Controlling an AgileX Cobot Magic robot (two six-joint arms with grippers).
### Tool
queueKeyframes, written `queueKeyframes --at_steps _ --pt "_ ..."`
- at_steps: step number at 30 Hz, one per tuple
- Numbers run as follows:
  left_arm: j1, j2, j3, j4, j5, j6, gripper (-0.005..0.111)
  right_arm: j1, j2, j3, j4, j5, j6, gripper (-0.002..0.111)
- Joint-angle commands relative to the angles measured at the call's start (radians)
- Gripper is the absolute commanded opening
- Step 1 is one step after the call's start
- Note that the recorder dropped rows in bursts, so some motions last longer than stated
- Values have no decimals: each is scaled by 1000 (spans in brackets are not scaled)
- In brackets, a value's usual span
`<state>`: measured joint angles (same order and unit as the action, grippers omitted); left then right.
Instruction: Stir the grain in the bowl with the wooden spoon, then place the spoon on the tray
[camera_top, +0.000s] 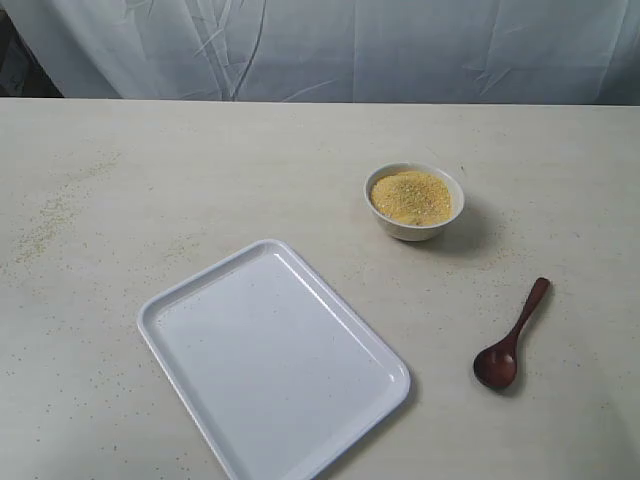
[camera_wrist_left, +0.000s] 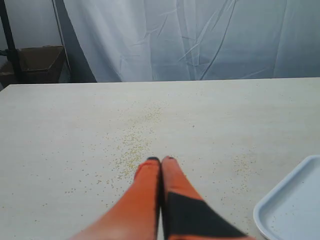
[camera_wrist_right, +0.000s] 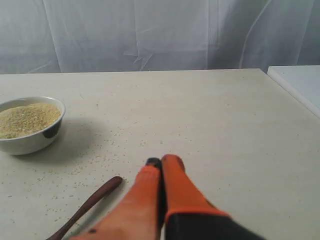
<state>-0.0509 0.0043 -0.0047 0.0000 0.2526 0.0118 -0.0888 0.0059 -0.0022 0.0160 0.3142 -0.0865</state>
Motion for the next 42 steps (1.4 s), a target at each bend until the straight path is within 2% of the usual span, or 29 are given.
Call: queueKeyframes --at_steps 1,6,14,17,26,29,33,37,39,42 --pt "-2 -4 5 0 -15 -1 0 4 -6 2 0 -10 1 0" --pt "-2 -4 5 0 -15 -1 0 4 -6 2 0 -41 1 0" --pt "-2 -4 5 0 -15 -1 0 4 -6 2 -5 -453 1 0" --pt "-2 -4 5 0 -15 -1 0 4 -6 2 -5 -542 1 0" --pt "-2 -4 5 0 -15 -1 0 4 -6 2 -5 -594 -8 0" --pt "-2 -4 5 0 -15 -1 0 4 -6 -15 21 -503 -10 0" --pt "-2 -4 5 0 -15 -1 0 4 55 -193 9 -180 -33 -1" --pt "-2 -4 5 0 -15 -1 0 4 261 -411 9 198 31 -1" --pt "-2 -4 5 0 -15 -1 0 4 381 -475 14 329 53 -1" --pt "-2 -4 5 0 -15 -1 0 4 511 -497 15 368 57 -1"
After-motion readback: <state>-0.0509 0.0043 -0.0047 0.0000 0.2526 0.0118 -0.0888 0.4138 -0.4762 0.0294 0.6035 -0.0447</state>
